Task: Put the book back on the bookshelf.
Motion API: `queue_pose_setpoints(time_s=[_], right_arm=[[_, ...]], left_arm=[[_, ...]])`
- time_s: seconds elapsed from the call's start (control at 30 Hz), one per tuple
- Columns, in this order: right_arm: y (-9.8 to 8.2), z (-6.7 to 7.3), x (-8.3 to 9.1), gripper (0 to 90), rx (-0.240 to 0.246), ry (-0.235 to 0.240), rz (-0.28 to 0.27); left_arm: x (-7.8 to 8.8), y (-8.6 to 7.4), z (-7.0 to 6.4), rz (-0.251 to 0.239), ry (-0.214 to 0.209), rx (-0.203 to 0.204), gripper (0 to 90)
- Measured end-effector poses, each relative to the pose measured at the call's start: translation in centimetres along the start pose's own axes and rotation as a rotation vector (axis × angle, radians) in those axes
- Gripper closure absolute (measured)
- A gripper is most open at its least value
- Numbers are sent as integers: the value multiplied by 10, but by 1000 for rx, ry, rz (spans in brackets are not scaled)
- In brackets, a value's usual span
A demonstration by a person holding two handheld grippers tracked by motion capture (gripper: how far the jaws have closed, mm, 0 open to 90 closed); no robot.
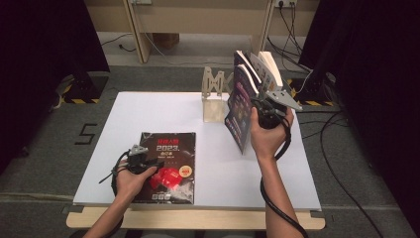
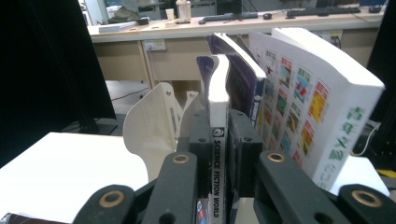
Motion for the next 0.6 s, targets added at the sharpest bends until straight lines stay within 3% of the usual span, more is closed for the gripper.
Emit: queue_pose_setpoints(time_s=[0.23,0.6], right_arm=[[-3,-6,2,800,-13,-8,18],[0,-12,-7,743,-25,-14,94]], left_arm=[[0,0,0,-1,0,0,623],[0,0,0,-2,-2,-2,622]])
Point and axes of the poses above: each handheld gripper's, and its own axes: x roughly backward along the jaws, y roughly out of its top, z roughly to its left, the point moved 10 cm from there along -x, roughly forward along the jaws, and after that the axes turned 12 degrees about z, right-handed, at the moved point
